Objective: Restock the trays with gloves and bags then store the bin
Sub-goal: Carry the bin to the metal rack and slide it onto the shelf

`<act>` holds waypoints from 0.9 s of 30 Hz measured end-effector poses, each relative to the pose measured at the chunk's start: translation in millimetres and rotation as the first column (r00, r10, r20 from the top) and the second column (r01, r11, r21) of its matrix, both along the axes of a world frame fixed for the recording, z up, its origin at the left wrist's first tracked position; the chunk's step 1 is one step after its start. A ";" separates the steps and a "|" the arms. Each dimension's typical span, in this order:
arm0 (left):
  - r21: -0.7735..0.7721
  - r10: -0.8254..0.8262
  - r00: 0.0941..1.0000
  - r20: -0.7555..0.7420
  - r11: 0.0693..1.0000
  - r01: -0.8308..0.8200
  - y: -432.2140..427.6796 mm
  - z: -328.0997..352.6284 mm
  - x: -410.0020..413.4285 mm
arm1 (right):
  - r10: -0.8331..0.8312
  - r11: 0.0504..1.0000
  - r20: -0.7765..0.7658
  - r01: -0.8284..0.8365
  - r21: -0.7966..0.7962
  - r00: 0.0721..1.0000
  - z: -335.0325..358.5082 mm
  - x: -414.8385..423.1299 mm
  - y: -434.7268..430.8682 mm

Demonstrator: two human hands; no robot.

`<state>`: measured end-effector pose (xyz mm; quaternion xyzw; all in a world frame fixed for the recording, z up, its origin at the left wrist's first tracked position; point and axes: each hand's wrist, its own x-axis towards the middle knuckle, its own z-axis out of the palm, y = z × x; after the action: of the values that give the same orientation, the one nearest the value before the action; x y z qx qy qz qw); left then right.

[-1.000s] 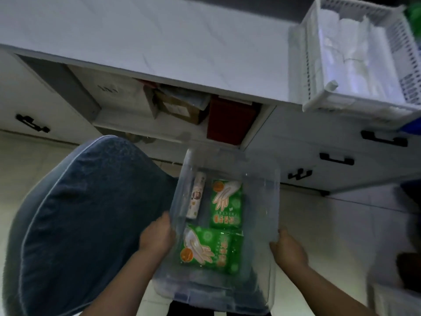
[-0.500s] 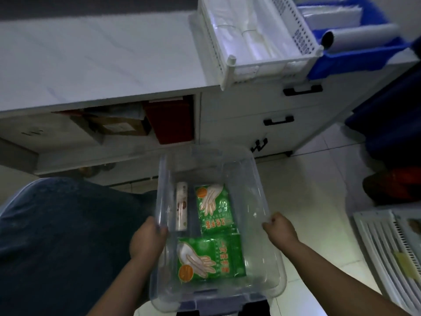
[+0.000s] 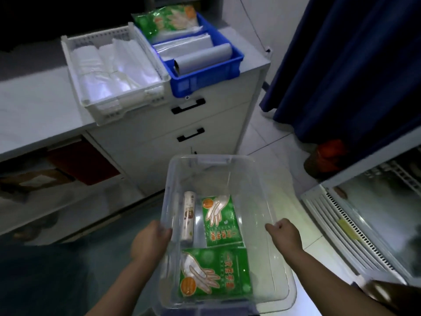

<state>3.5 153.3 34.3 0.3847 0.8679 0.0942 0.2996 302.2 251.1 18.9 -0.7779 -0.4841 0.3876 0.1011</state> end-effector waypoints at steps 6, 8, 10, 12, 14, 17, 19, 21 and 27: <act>0.071 -0.043 0.998 -0.053 0.996 0.047 70.6 24.5 109.4 | -0.110 0.990 -0.045 0.113 0.079 0.993 23.1 110.8 55.3; 0.102 -0.059 0.997 -0.042 0.993 0.063 90.1 33.2 137.4 | -0.143 0.984 -0.045 0.147 0.104 0.989 34.0 140.0 70.0; 0.114 -0.069 0.997 -0.035 0.991 0.072 110.4 40.0 159.2 | -0.166 0.975 -0.042 0.171 0.140 0.985 43.0 163.6 85.2; 0.124 -0.090 0.995 -0.041 0.988 0.094 132.0 45.5 175.6 | -0.198 0.964 -0.041 0.202 0.174 0.979 49.6 181.9 100.6; 0.140 -0.131 0.991 -0.041 0.981 0.136 154.7 50.7 188.5 | -0.226 0.953 -0.047 0.231 0.197 0.973 55.8 196.0 115.5; 0.164 -0.188 0.982 -0.021 0.968 0.189 192.7 58.5 201.8 | -0.282 0.930 -0.072 0.291 0.226 0.957 61.7 211.5 138.5; 0.186 -0.213 0.977 -0.007 0.960 0.211 221.7 61.6 206.6 | -0.309 0.915 -0.084 0.320 0.245 0.947 66.2 218.6 155.6; 0.217 -0.241 0.970 -0.017 0.946 0.239 254.2 62.6 209.7 | -0.322 0.904 -0.088 0.334 0.266 0.943 69.2 224.5 176.9; 0.251 -0.355 0.934 -0.041 0.901 0.354 377.7 60.3 202.0 | -0.413 0.850 -0.059 0.408 0.334 0.909 73.2 224.8 268.6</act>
<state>205.5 531.0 94.6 0.5711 0.7633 0.1495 0.2625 526.9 519.7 92.1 -0.8370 -0.3668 0.2622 0.3102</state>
